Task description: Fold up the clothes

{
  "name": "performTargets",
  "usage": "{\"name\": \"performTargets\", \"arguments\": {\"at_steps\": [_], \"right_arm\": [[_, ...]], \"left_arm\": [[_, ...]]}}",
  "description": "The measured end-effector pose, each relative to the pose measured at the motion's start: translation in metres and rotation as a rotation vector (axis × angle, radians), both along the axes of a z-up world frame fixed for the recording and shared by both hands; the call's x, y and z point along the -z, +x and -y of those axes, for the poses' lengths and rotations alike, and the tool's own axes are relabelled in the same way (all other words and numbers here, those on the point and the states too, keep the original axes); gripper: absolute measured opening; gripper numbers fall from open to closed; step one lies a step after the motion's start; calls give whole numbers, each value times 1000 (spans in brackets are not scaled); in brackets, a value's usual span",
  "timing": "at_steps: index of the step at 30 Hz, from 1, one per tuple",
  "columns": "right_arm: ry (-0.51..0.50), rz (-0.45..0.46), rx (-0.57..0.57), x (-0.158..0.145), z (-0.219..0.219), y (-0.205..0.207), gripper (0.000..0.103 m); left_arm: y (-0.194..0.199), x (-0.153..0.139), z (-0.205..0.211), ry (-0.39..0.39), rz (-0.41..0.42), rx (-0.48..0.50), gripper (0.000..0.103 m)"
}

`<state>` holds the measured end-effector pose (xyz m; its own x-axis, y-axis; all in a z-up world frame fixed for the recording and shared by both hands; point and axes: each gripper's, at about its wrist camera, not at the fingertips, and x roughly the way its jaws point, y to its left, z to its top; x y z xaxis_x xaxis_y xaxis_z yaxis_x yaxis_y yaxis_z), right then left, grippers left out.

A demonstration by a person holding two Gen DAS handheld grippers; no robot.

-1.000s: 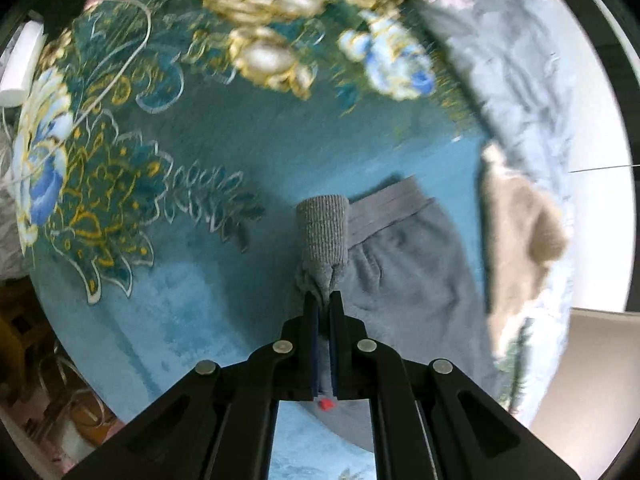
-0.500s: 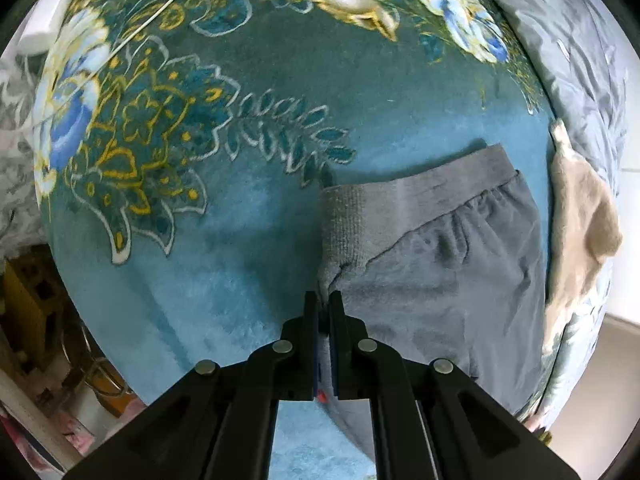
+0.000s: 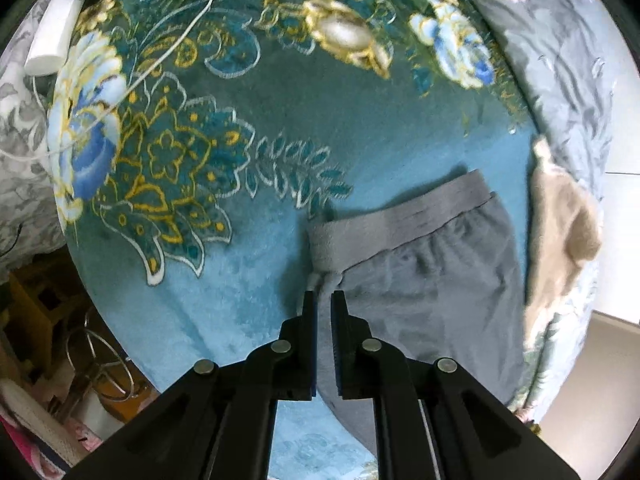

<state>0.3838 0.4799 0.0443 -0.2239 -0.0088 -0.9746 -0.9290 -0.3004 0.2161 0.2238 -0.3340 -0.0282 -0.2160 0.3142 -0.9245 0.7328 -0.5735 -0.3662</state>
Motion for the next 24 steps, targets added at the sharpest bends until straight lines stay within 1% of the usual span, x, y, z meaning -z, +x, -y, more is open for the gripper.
{"name": "performTargets", "arguments": {"at_steps": [3, 4, 5, 7, 8, 9, 10, 11, 14, 15, 17, 18, 20, 21, 22, 23, 24], "right_arm": [[24, -66, -19, -36, 18, -11, 26], [33, -89, -33, -49, 25, -17, 27], [42, -113, -48, -60, 32, -23, 28], [55, -162, -78, -81, 45, -38, 36], [60, -186, -99, -91, 52, -47, 38], [66, -210, -123, -103, 60, -57, 43], [75, -229, -149, -113, 68, -66, 47], [85, -244, -175, -122, 75, -75, 48], [111, -283, -256, -145, 98, -99, 52], [116, -290, -279, -150, 104, -106, 54], [123, -302, -327, -157, 116, -120, 56], [125, -305, -342, -159, 120, -125, 57], [115, -314, -362, -159, 125, -137, 59], [108, -318, -371, -159, 128, -143, 60], [99, -323, -379, -158, 130, -148, 65], [91, -327, -389, -156, 131, -153, 68], [84, -331, -402, -154, 131, -159, 69]], "left_arm": [[1, -22, 7, 19, -82, 28, 9], [1, -27, 8, 24, -106, 41, 11], [-1, -32, 7, 28, -127, 54, 15], [-4, -42, 7, 36, -168, 80, 22], [-6, -48, 6, 39, -187, 91, 24], [-7, -53, 5, 41, -205, 101, 25], [-8, -59, 3, 43, -222, 115, 29], [-11, -64, -2, 41, -239, 140, 32], [-21, -78, -21, 29, -279, 223, 34], [-24, -84, -29, 21, -298, 253, 36], [-27, -96, -41, 7, -328, 300, 44], [-28, -103, -47, -2, -343, 324, 46], [-30, -113, -58, -24, -361, 364, 55], [-31, -117, -63, -30, -367, 376, 56], [-32, -122, -67, -34, -376, 385, 59], [-33, -126, -72, -38, -382, 388, 63], [-34, -129, -76, -41, -385, 385, 65]]}}
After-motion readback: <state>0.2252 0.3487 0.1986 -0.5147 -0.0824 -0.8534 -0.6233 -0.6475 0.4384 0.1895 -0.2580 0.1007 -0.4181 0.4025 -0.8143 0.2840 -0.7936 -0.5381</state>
